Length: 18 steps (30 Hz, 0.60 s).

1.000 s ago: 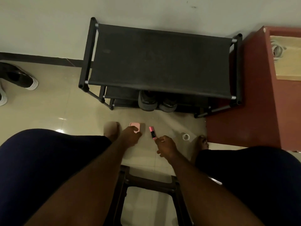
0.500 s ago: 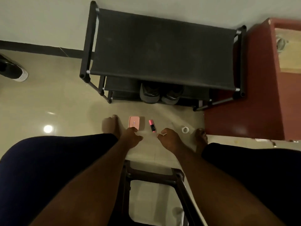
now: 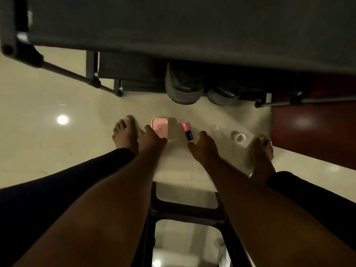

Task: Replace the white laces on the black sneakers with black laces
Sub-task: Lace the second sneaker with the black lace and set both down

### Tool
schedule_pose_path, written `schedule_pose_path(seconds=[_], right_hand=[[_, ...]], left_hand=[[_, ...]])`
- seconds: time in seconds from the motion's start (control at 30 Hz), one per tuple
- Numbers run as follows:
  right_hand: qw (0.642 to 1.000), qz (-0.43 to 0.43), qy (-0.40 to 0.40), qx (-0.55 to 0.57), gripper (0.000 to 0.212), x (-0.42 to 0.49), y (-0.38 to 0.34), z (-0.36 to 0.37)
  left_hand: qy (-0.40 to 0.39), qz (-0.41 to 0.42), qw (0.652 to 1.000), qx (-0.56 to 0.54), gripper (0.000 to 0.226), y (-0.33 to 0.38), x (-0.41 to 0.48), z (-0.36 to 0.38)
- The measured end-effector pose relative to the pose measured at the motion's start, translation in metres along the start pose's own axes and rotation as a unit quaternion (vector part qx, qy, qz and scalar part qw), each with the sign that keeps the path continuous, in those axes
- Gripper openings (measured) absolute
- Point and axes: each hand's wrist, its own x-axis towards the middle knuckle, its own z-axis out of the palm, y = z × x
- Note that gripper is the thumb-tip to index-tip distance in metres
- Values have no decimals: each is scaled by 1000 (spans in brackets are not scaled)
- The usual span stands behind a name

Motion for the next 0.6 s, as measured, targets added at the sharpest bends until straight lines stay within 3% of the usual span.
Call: schedule_pose_path(seconds=[0.1,0.17,0.23,0.27,0.37,0.5,0.6], right_hand=[[996,47,50,-63,59,25,11,0],[990,55,81,-101,61,39,23,-5],[988,48,94,-114,62,54,36,-10],[988,37,99,-114,62,61,41,-12],[989,7,96,-114,60,71,51,-14],[987,-33,103,-116,48,74,64,-13],[996,-23,66,-50,50,69,72,-18]], left_hand=[[51,55,995,64,80,8,12,9],[115,171,973,103,74,17,15,15],[106,265,952,108,60,34,15,27],[75,271,955,91,56,44,13,36],[7,202,979,42,57,63,9,59],[7,118,993,-26,61,63,12,79],[-10,65,995,-76,63,64,17,90]])
